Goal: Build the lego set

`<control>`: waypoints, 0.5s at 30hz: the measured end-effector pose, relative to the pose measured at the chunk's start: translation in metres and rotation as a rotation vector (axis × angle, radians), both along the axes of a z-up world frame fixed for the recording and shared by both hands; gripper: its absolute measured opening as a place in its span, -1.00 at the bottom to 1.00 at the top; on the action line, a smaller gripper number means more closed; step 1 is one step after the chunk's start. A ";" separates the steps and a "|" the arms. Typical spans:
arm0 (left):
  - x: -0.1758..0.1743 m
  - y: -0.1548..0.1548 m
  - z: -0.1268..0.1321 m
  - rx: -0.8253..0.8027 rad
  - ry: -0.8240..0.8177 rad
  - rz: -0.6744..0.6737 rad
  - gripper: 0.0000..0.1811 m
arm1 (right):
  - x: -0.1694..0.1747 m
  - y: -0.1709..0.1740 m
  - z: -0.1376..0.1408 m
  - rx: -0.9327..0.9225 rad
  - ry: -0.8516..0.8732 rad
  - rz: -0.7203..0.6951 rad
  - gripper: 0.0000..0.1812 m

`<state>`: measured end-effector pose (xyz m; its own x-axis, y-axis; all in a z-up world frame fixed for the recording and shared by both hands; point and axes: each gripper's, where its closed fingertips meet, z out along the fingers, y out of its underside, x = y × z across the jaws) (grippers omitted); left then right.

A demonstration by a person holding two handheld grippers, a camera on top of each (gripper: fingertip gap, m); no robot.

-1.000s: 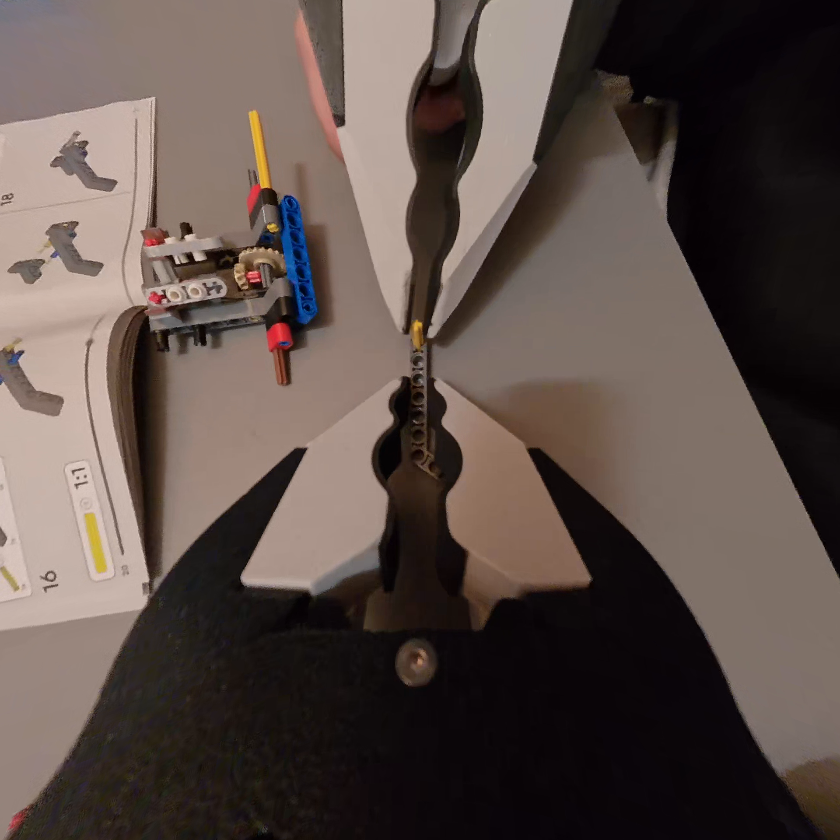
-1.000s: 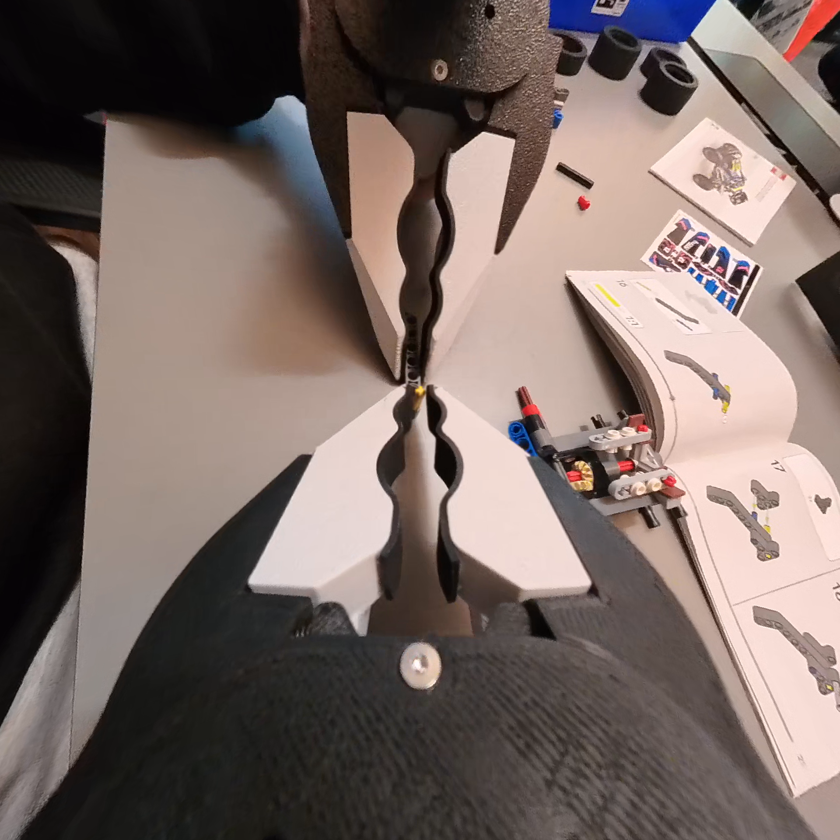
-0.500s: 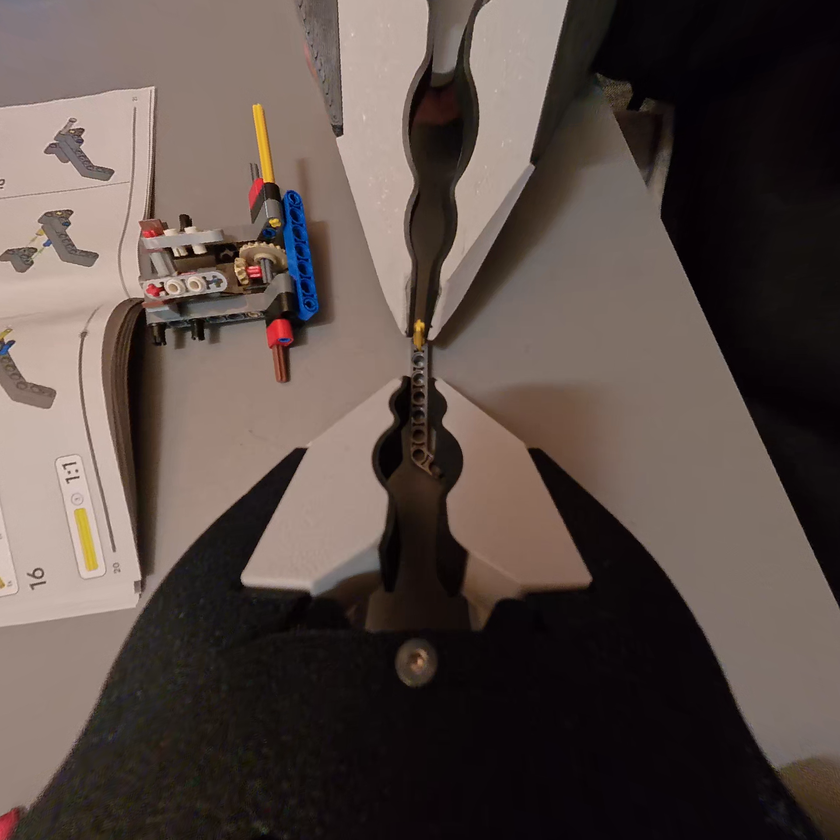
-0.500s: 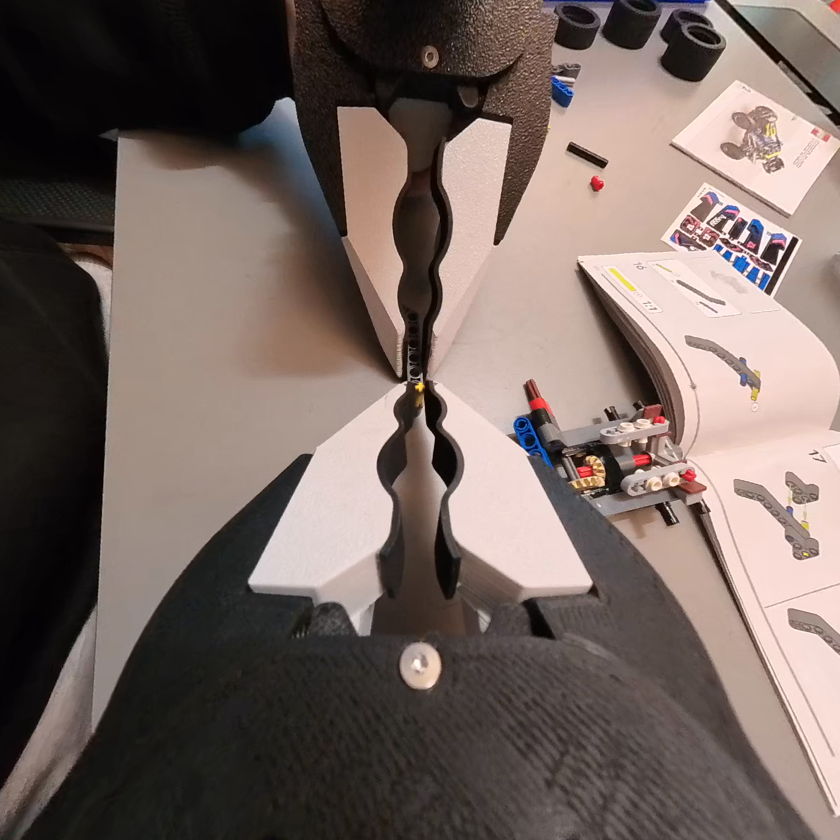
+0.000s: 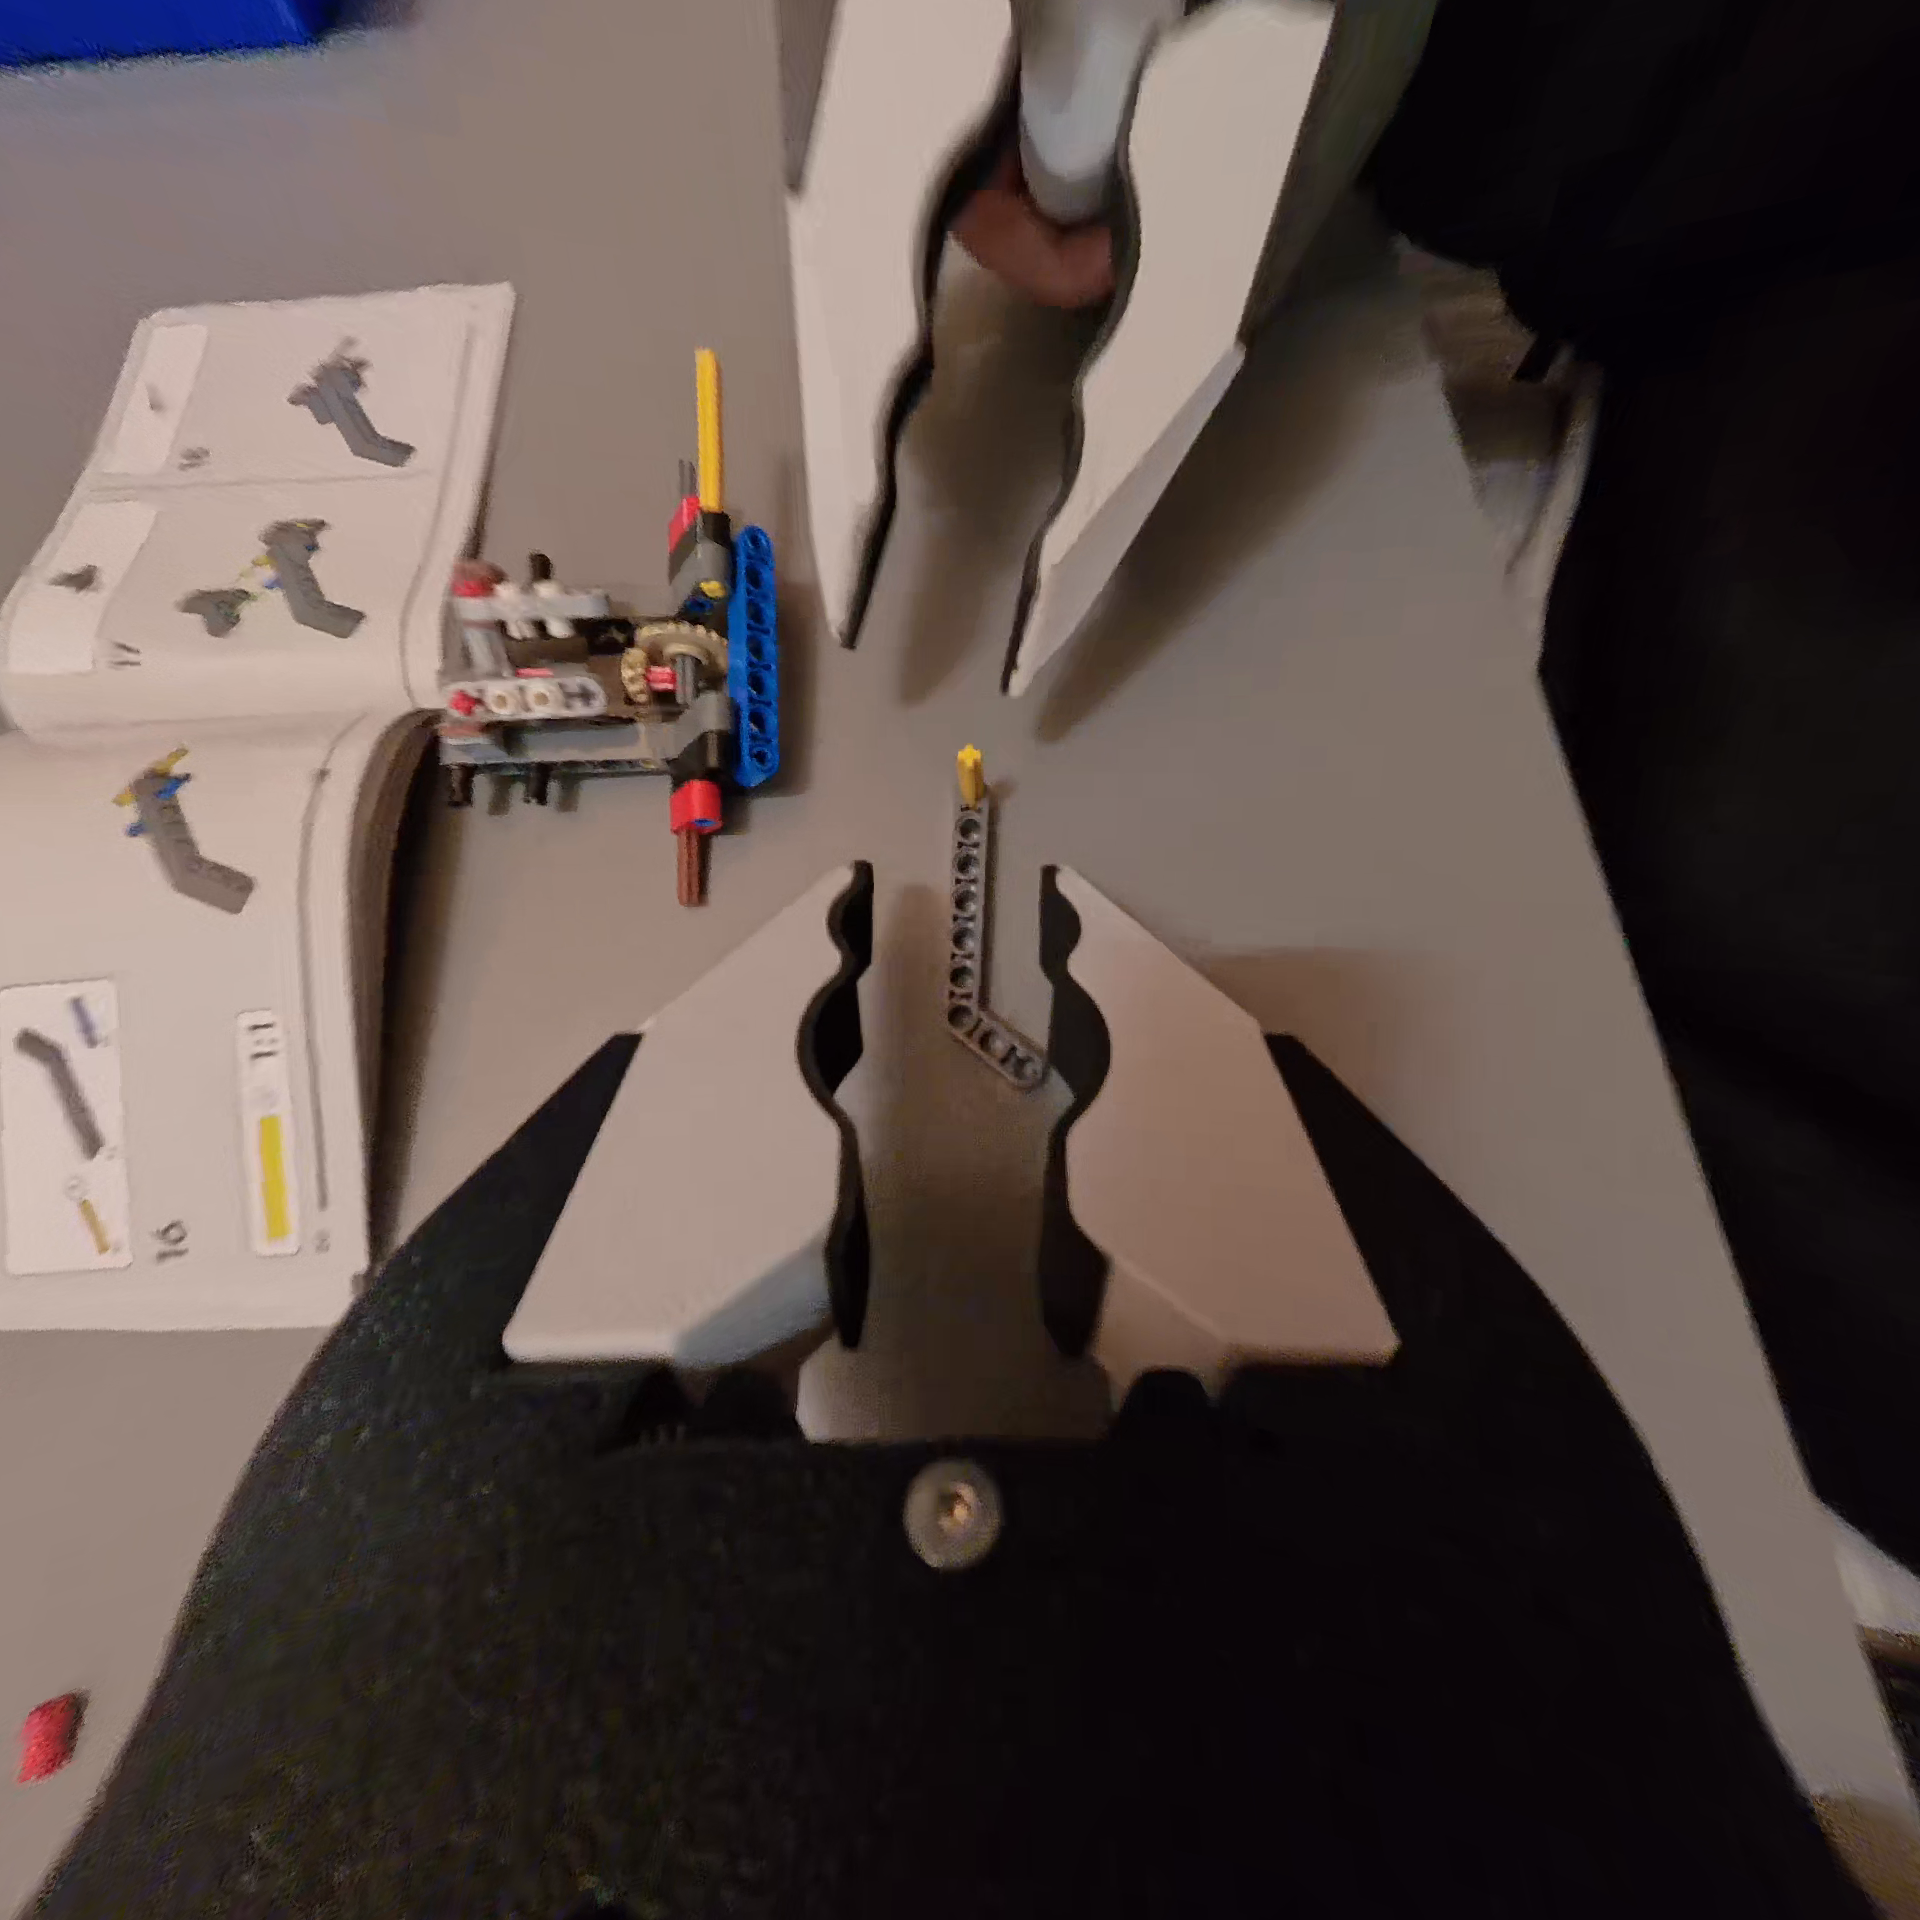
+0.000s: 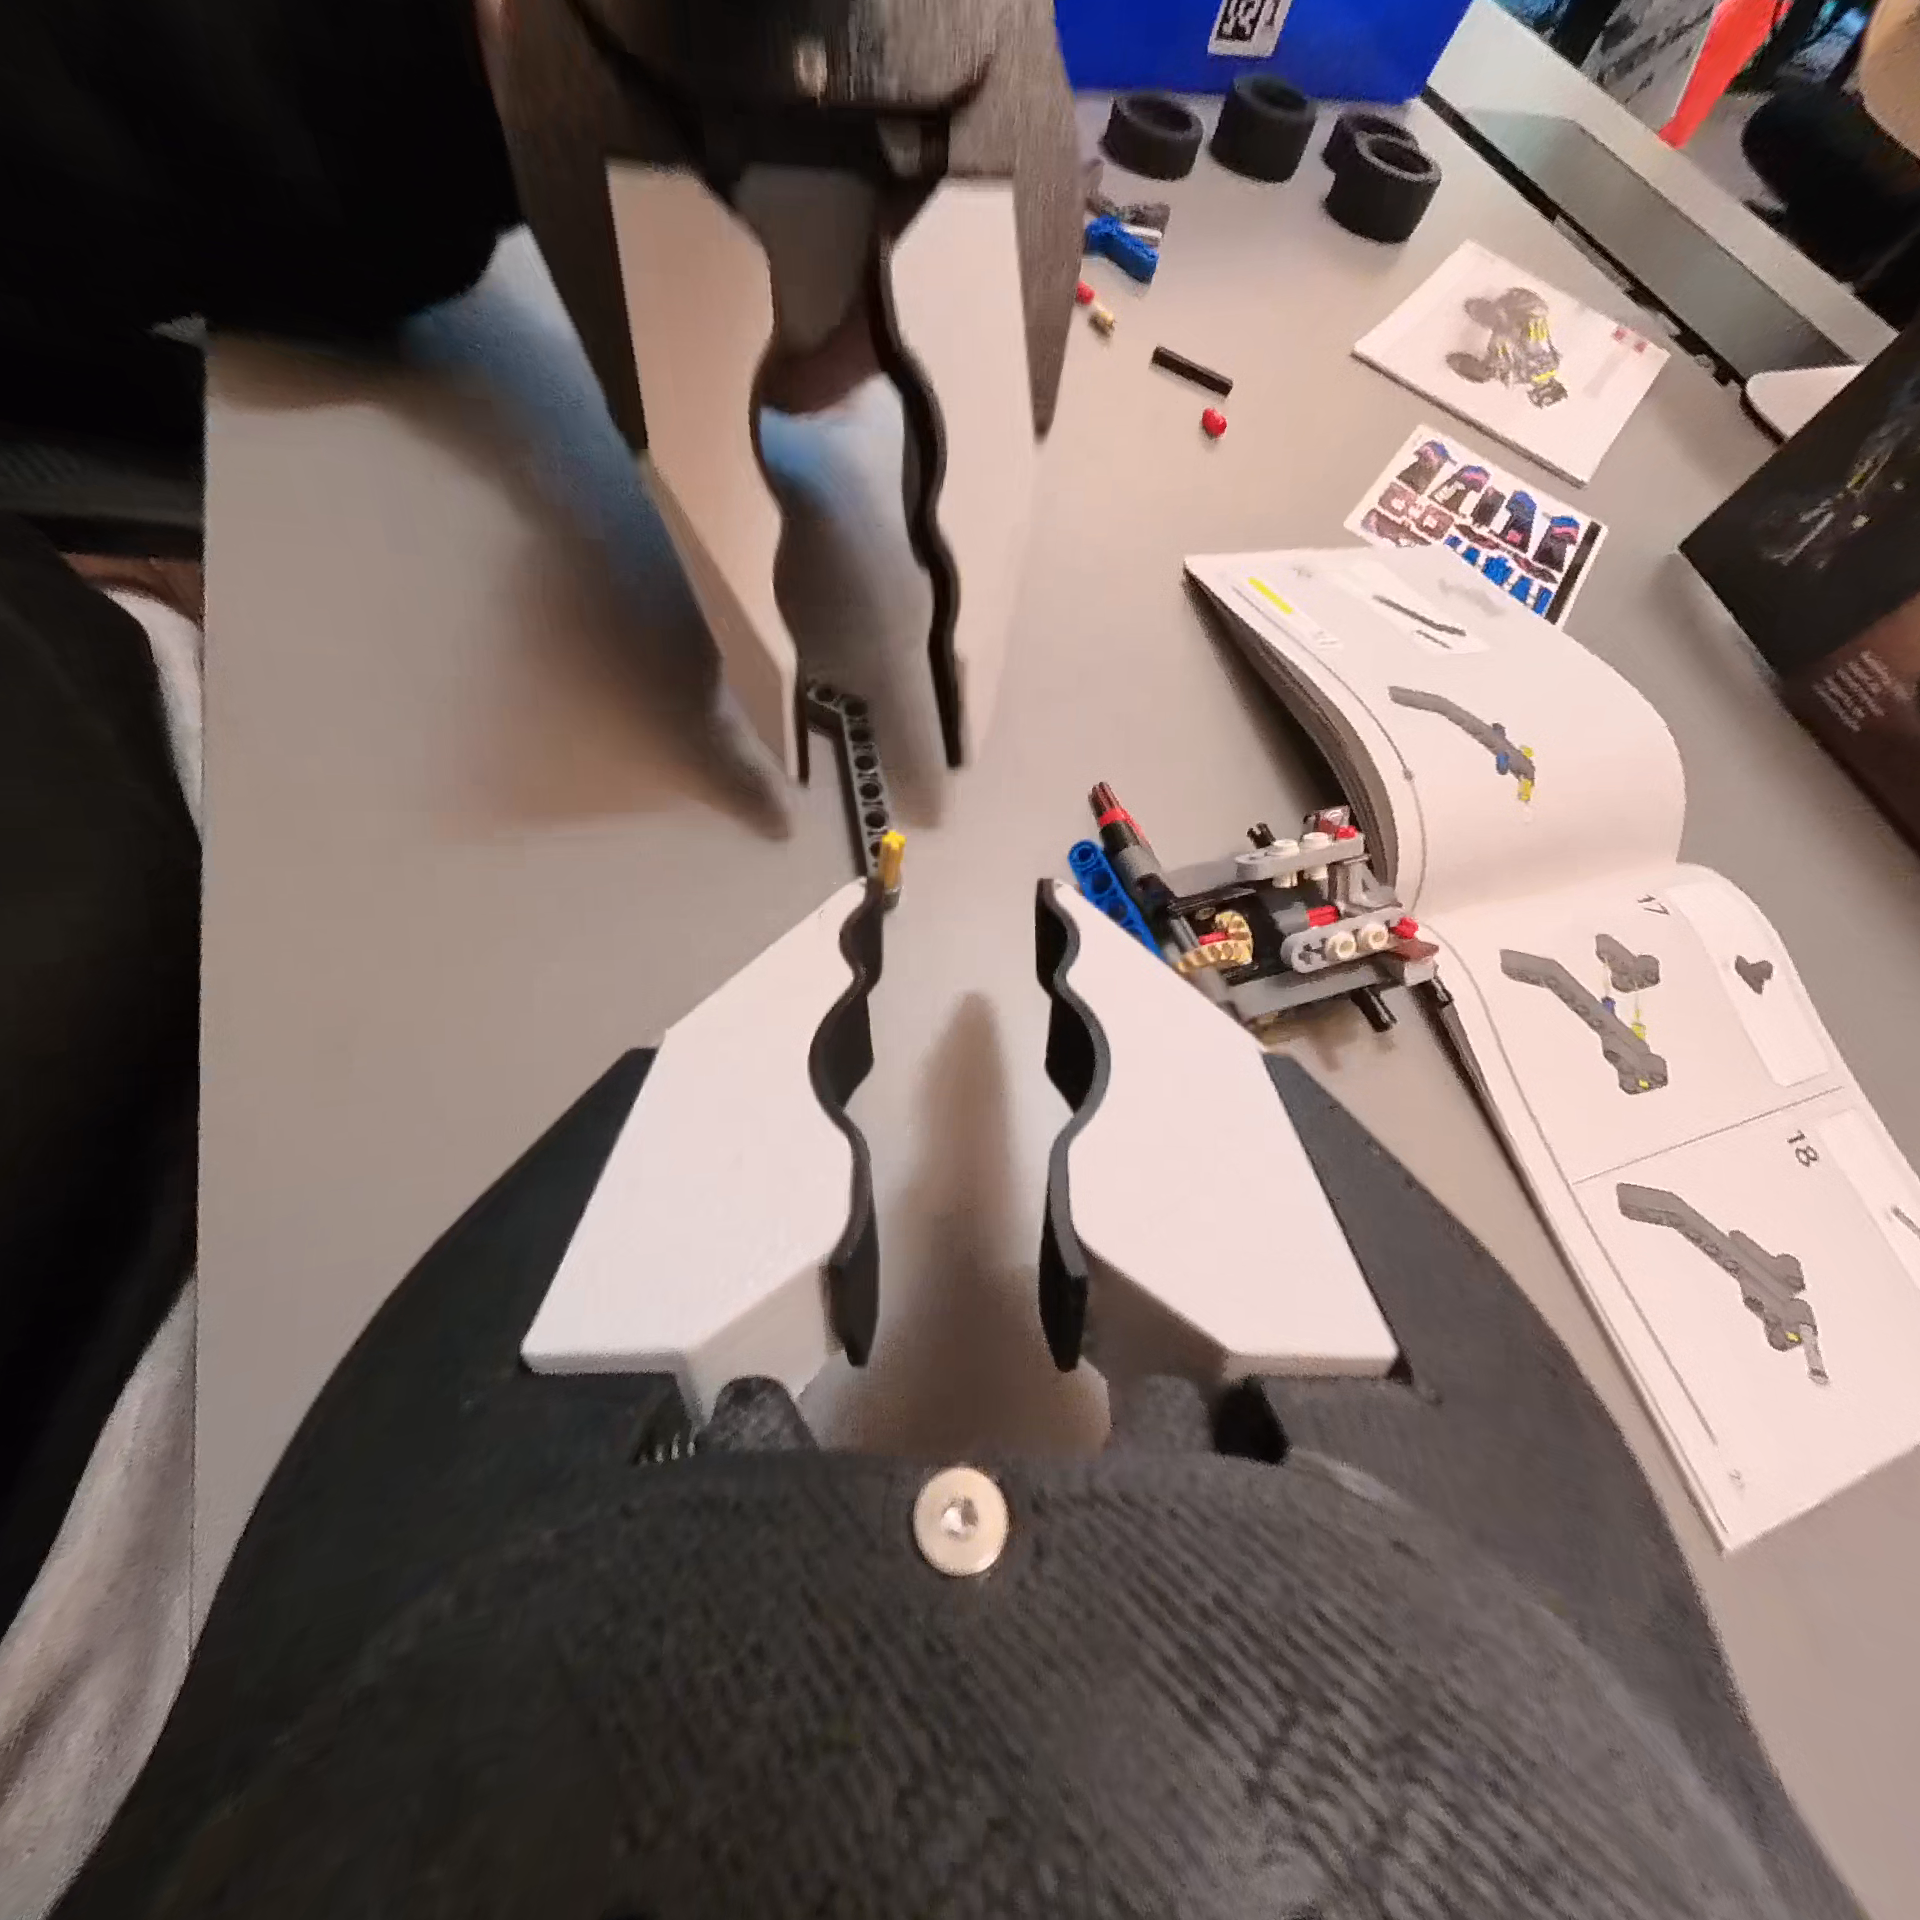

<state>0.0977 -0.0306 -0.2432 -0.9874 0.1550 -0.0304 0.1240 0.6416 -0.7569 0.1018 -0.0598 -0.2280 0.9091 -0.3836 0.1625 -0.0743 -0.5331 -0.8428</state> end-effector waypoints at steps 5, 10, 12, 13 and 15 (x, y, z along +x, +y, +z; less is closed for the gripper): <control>0.019 0.026 0.037 -0.129 0.026 0.123 -0.76 | -0.007 0.003 -0.014 -0.086 0.028 0.040 -0.70; 0.059 0.072 0.035 -0.058 -0.069 0.317 -0.83 | -0.009 0.006 -0.024 -0.142 0.055 0.072 -0.75; 0.076 0.087 0.036 -0.068 -0.078 0.403 -0.85 | -0.010 0.006 -0.025 -0.141 0.064 0.079 -0.77; 0.085 0.093 0.039 -0.084 -0.080 0.447 -0.86 | -0.010 0.006 -0.025 -0.141 0.068 0.083 -0.78; 0.103 0.106 0.046 -0.130 -0.092 0.540 -0.89 | -0.011 0.007 -0.025 -0.141 0.071 0.089 -0.80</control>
<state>0.2006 0.0758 -0.1972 -0.9179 -0.3826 -0.1048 -0.1273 0.5342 -0.8357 0.0907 -0.0531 -0.2530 0.9495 -0.2795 0.1427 -0.0788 -0.6524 -0.7538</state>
